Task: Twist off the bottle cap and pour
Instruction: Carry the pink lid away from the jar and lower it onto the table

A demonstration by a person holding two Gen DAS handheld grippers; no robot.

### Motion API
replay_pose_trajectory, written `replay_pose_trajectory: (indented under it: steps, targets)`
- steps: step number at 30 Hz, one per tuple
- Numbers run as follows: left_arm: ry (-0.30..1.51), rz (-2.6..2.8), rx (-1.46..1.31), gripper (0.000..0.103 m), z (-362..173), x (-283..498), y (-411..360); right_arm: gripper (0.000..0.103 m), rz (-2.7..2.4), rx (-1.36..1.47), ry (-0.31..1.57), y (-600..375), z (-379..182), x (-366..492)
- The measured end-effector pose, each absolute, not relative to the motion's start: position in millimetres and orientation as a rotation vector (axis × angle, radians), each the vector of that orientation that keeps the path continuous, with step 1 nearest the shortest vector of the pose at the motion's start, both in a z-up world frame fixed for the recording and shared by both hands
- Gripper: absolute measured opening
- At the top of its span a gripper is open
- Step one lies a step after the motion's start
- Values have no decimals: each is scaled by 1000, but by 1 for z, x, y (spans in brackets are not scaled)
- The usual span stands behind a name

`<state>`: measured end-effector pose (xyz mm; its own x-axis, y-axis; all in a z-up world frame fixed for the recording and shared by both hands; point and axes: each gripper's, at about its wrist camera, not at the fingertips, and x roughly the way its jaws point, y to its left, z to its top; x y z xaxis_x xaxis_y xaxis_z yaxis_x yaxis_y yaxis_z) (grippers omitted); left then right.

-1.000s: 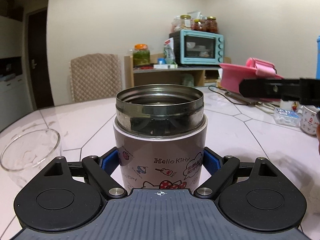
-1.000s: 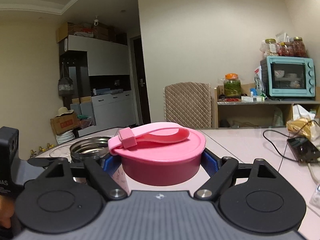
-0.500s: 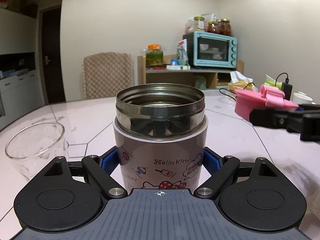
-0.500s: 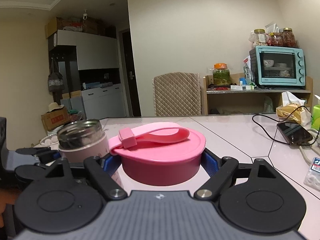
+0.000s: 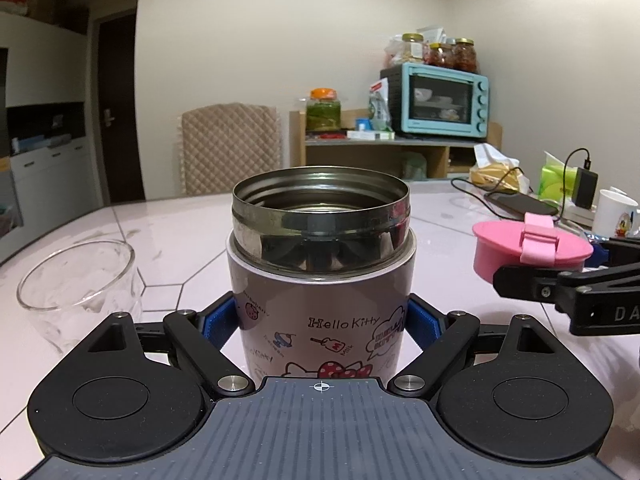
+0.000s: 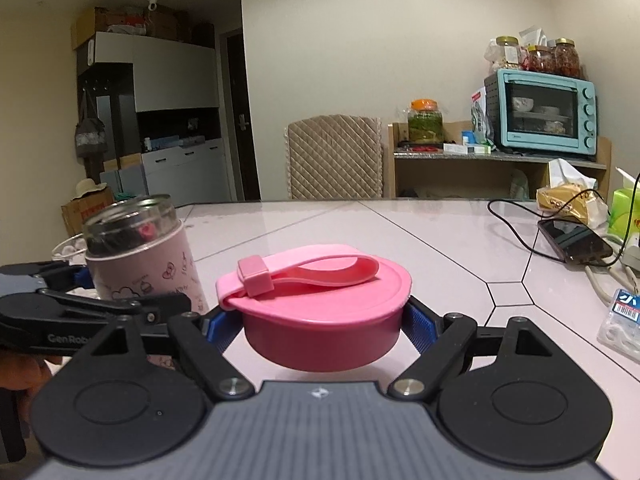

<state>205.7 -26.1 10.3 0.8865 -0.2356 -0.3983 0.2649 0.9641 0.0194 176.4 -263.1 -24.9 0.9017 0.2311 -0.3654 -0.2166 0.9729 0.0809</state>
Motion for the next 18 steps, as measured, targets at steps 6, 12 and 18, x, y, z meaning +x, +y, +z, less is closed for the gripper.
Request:
replay_pose_trajectory:
  steps: [6, 12, 18]
  targets:
    - [406, -260, 76, 90, 11, 205, -27, 85, 220, 34, 419, -258, -31, 180]
    - [409, -260, 76, 90, 12, 209, -28, 85, 218, 24, 451, -251, -36, 184]
    - [410, -261, 79, 90, 13, 210, -30, 85, 211, 4, 479, -245, -39, 187]
